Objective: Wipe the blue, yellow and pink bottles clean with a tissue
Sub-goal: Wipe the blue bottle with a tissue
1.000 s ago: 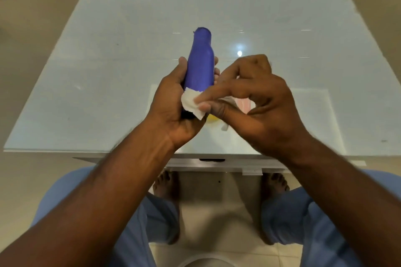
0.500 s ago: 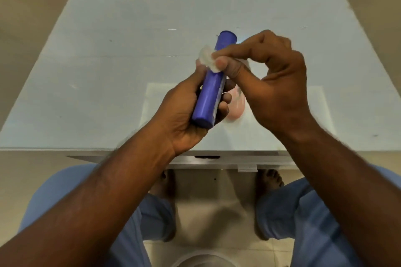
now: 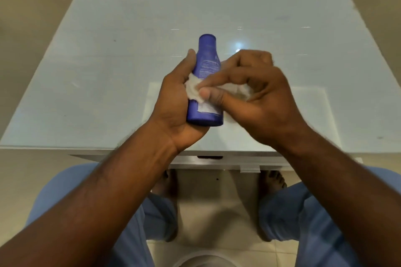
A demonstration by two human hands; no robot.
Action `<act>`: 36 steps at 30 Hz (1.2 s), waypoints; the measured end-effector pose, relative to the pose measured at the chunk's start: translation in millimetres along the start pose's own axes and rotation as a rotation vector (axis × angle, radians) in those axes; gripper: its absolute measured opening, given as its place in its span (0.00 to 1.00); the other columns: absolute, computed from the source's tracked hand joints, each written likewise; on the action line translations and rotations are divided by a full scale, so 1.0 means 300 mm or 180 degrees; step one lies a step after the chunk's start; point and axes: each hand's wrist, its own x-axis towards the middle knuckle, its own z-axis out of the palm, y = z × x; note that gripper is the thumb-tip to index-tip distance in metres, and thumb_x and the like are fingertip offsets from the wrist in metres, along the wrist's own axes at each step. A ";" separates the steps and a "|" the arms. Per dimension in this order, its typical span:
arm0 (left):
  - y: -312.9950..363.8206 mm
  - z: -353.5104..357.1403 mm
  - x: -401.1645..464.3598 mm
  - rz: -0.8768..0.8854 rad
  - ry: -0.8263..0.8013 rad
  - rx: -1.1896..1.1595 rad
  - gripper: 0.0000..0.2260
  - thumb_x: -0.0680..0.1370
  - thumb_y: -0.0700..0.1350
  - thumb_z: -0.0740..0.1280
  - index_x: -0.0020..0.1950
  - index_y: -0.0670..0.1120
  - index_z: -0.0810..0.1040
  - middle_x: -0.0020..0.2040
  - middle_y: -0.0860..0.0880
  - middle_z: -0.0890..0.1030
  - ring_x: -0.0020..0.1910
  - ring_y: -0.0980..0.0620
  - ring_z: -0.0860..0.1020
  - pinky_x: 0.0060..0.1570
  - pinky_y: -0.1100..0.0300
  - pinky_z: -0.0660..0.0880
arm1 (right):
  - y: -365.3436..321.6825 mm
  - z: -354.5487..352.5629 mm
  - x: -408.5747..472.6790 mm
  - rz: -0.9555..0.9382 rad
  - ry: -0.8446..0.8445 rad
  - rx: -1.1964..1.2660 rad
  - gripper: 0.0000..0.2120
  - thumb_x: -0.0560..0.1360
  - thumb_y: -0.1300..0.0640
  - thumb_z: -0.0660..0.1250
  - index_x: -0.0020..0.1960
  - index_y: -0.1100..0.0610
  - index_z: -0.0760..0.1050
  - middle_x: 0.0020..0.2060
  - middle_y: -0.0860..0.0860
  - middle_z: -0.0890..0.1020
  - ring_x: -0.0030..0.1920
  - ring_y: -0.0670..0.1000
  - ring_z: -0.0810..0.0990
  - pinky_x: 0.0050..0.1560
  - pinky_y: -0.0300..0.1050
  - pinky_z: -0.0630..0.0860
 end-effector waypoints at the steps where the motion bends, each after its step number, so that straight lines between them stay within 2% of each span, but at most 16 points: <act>1: 0.007 -0.001 -0.001 -0.0005 -0.0022 -0.0074 0.21 0.83 0.58 0.59 0.63 0.42 0.76 0.47 0.44 0.80 0.45 0.47 0.81 0.50 0.53 0.80 | -0.010 0.010 -0.008 -0.0111 -0.0158 -0.0006 0.07 0.75 0.49 0.78 0.53 0.44 0.86 0.46 0.48 0.82 0.59 0.54 0.75 0.60 0.42 0.71; 3: 0.007 0.000 -0.002 0.0083 -0.0006 0.0189 0.22 0.83 0.58 0.59 0.65 0.42 0.75 0.47 0.44 0.80 0.45 0.48 0.81 0.49 0.53 0.80 | -0.011 0.008 -0.005 -0.0220 -0.0170 -0.0038 0.07 0.75 0.48 0.77 0.53 0.43 0.85 0.46 0.47 0.83 0.59 0.52 0.75 0.61 0.41 0.70; 6: -0.022 0.013 -0.008 0.0276 0.0115 0.1064 0.22 0.84 0.58 0.56 0.66 0.43 0.76 0.45 0.44 0.82 0.40 0.49 0.81 0.40 0.55 0.81 | 0.016 -0.031 0.026 -0.0108 0.0398 -0.0129 0.05 0.77 0.51 0.77 0.53 0.46 0.85 0.43 0.48 0.83 0.54 0.52 0.79 0.60 0.36 0.68; 9: -0.042 0.021 -0.008 0.0264 0.0109 0.1130 0.25 0.84 0.61 0.53 0.66 0.44 0.76 0.45 0.43 0.83 0.38 0.48 0.81 0.38 0.56 0.82 | 0.028 -0.034 0.038 0.0119 0.0801 -0.0178 0.05 0.77 0.50 0.76 0.53 0.45 0.84 0.44 0.50 0.83 0.53 0.56 0.80 0.57 0.39 0.71; 11: -0.033 0.018 -0.005 0.0212 0.0087 0.0802 0.27 0.83 0.63 0.53 0.64 0.44 0.77 0.45 0.43 0.83 0.39 0.48 0.82 0.41 0.55 0.81 | 0.017 -0.014 0.018 0.0064 0.0639 -0.0123 0.06 0.76 0.51 0.77 0.53 0.45 0.85 0.44 0.49 0.82 0.54 0.56 0.78 0.58 0.41 0.71; 13: -0.019 0.008 -0.005 0.0074 0.0068 0.0342 0.28 0.83 0.64 0.54 0.64 0.43 0.77 0.46 0.43 0.82 0.43 0.48 0.83 0.46 0.54 0.82 | -0.005 0.012 -0.011 -0.0115 0.0138 -0.0116 0.07 0.75 0.52 0.79 0.54 0.46 0.86 0.45 0.48 0.80 0.56 0.54 0.75 0.59 0.41 0.70; 15: -0.007 -0.002 -0.006 0.0055 0.0085 0.0275 0.27 0.82 0.64 0.55 0.64 0.43 0.77 0.46 0.44 0.82 0.44 0.48 0.83 0.47 0.54 0.82 | -0.013 0.017 -0.018 -0.0266 -0.0144 -0.0164 0.08 0.75 0.51 0.79 0.54 0.47 0.87 0.45 0.47 0.80 0.57 0.52 0.73 0.59 0.42 0.70; 17: -0.010 -0.006 -0.013 0.0231 0.0113 0.0745 0.24 0.84 0.61 0.55 0.63 0.43 0.78 0.44 0.45 0.82 0.40 0.50 0.82 0.40 0.56 0.82 | 0.002 -0.003 -0.002 -0.0270 0.0056 -0.0197 0.07 0.76 0.51 0.78 0.54 0.48 0.87 0.44 0.48 0.81 0.56 0.52 0.74 0.60 0.41 0.68; 19: -0.021 -0.001 -0.017 0.0320 0.0078 0.1294 0.23 0.84 0.59 0.55 0.65 0.43 0.77 0.44 0.44 0.83 0.38 0.49 0.82 0.37 0.57 0.81 | 0.028 -0.038 0.028 -0.0147 0.0514 -0.0278 0.07 0.77 0.52 0.77 0.54 0.51 0.87 0.43 0.49 0.83 0.54 0.53 0.77 0.59 0.38 0.68; 22: -0.039 -0.004 -0.014 0.0222 0.0096 0.1921 0.23 0.84 0.60 0.55 0.65 0.44 0.76 0.47 0.44 0.85 0.40 0.46 0.84 0.41 0.54 0.81 | 0.056 -0.062 0.051 0.0095 0.0985 -0.0294 0.07 0.79 0.51 0.75 0.55 0.52 0.88 0.46 0.49 0.87 0.52 0.53 0.82 0.56 0.39 0.73; 27: -0.037 -0.011 0.007 0.0586 0.0447 0.2354 0.21 0.83 0.61 0.56 0.64 0.47 0.77 0.48 0.44 0.85 0.43 0.44 0.84 0.45 0.49 0.82 | 0.033 -0.040 0.034 -0.0025 0.0798 -0.0232 0.05 0.79 0.52 0.74 0.55 0.46 0.84 0.44 0.50 0.85 0.52 0.54 0.80 0.56 0.40 0.72; 30: -0.038 -0.018 0.018 0.0576 0.0440 0.2708 0.25 0.79 0.64 0.58 0.65 0.46 0.76 0.50 0.44 0.85 0.45 0.41 0.85 0.50 0.44 0.83 | 0.049 -0.071 0.055 -0.0022 0.1116 -0.0383 0.06 0.80 0.51 0.74 0.56 0.49 0.86 0.46 0.49 0.86 0.53 0.55 0.81 0.55 0.39 0.72; 33: -0.043 -0.011 0.019 0.0615 0.0475 0.2446 0.22 0.82 0.61 0.59 0.65 0.46 0.77 0.51 0.44 0.86 0.45 0.42 0.85 0.51 0.44 0.83 | 0.043 -0.048 0.042 -0.0065 0.1095 -0.0440 0.07 0.79 0.53 0.74 0.56 0.52 0.86 0.44 0.49 0.83 0.52 0.55 0.79 0.54 0.38 0.71; 36: -0.034 -0.005 0.012 0.0664 0.0489 0.1771 0.20 0.82 0.59 0.57 0.63 0.47 0.78 0.47 0.45 0.85 0.40 0.46 0.83 0.42 0.52 0.83 | 0.030 -0.021 0.025 -0.0200 0.0890 -0.0437 0.08 0.79 0.55 0.75 0.57 0.53 0.87 0.42 0.51 0.81 0.50 0.53 0.76 0.54 0.39 0.70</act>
